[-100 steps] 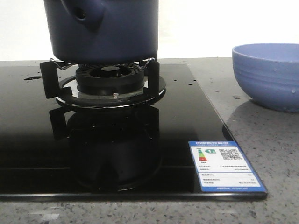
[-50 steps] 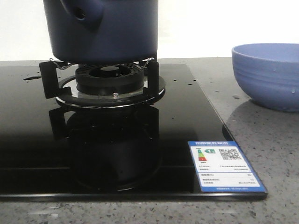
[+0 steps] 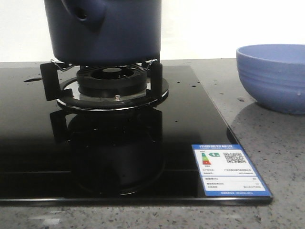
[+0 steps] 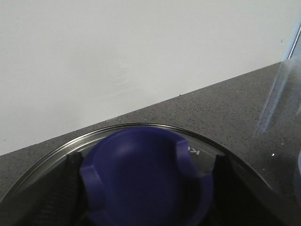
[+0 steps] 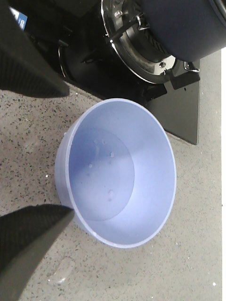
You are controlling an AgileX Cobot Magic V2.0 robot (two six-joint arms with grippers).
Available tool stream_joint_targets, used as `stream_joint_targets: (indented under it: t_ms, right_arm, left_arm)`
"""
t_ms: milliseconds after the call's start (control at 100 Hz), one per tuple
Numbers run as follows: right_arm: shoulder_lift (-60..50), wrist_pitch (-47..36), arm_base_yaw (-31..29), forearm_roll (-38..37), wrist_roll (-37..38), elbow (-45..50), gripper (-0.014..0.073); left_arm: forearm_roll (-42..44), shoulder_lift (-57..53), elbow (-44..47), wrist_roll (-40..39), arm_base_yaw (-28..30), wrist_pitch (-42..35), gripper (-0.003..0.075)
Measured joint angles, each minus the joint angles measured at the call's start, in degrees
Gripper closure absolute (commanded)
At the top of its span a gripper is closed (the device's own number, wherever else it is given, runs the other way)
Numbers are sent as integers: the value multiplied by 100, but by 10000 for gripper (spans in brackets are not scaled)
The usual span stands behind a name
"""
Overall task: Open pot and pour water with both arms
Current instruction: 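Lift the glass lid with left gripper and the bowl with right gripper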
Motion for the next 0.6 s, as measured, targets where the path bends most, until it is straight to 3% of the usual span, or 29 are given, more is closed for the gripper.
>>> stream_joint_targets:
  t_ms: [220,460,600]
  right_arm:
    - [0,0,0,0,0,0,155]
    - [0,-8,0,0,-15,0,155]
    - [0,-8,0,0,-15,0,155]
  left_arm:
    - [13,112,0,0,0,-44,211]
    - [28,112,0,0,0,-180,380]
    - [28,112,0,0,0,-180,392]
